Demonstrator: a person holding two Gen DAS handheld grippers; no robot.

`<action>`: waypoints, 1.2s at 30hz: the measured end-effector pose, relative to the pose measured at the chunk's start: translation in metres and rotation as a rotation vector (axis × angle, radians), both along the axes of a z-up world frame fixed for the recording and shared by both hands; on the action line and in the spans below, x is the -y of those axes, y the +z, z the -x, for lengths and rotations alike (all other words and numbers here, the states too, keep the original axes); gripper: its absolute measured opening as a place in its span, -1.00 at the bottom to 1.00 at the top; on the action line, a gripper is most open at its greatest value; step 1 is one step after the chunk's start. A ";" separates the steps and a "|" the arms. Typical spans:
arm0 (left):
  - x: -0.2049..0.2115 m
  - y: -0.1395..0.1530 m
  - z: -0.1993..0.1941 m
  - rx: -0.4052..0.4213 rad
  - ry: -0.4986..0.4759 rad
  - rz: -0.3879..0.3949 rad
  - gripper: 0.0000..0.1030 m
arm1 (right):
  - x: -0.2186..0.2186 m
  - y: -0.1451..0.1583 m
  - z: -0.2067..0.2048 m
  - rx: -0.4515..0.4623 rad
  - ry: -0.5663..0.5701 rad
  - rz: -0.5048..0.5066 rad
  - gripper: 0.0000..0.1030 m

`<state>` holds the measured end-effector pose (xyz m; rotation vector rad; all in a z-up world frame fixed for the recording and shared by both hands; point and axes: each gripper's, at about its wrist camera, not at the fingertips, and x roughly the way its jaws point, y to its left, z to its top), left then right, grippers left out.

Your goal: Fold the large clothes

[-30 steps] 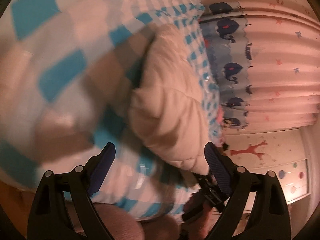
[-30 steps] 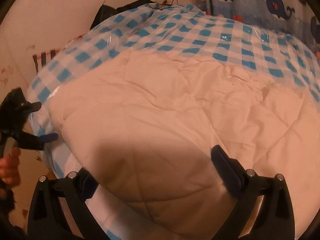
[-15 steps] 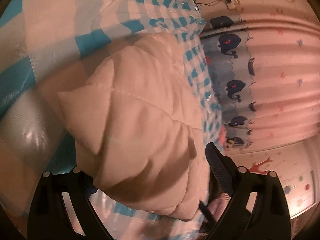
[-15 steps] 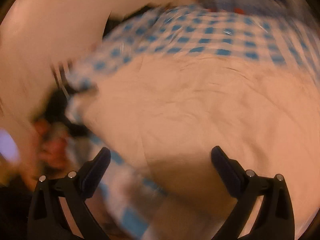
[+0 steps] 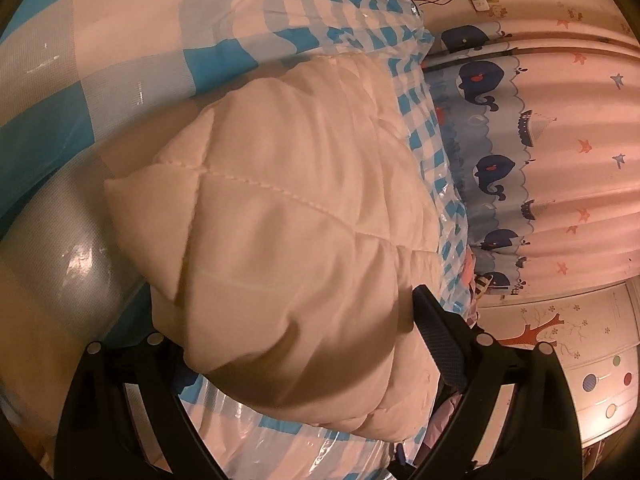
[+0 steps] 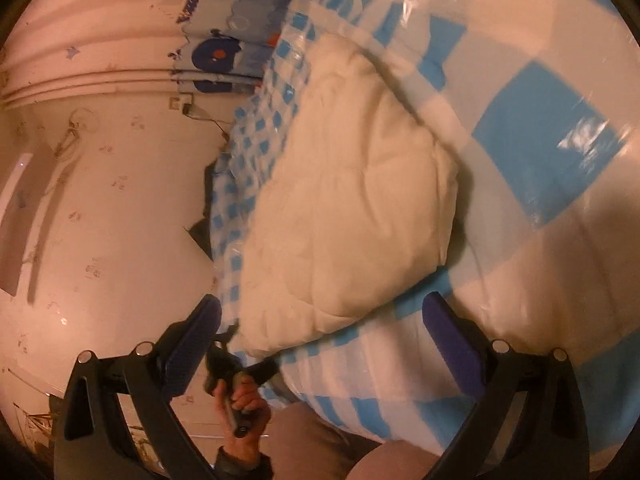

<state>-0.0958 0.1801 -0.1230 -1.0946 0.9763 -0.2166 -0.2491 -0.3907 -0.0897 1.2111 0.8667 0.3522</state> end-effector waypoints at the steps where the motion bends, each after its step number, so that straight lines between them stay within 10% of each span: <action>1: 0.000 0.000 0.000 -0.003 -0.002 -0.001 0.71 | -0.001 -0.001 -0.003 -0.001 -0.005 0.000 0.89; 12: -0.001 -0.003 -0.001 -0.011 -0.005 -0.007 0.72 | -0.011 -0.002 -0.033 -0.112 -0.069 0.177 0.89; 17: -0.001 -0.005 -0.001 -0.022 0.002 0.005 0.72 | -0.004 -0.008 -0.035 -0.084 -0.148 0.105 0.86; 19: -0.001 -0.006 -0.002 -0.034 0.006 0.004 0.72 | -0.004 0.000 -0.042 -0.037 -0.149 0.122 0.64; 21: 0.000 -0.007 -0.003 -0.047 0.011 0.003 0.71 | -0.001 0.003 -0.045 -0.036 -0.168 0.135 -0.37; 29: -0.003 0.002 0.004 -0.038 -0.007 -0.022 -0.21 | -0.012 0.045 -0.044 0.135 -0.087 0.161 -0.56; 36: -0.013 0.041 0.041 0.008 -0.126 -0.001 -0.37 | -0.016 0.079 0.033 0.217 -0.065 0.088 -0.57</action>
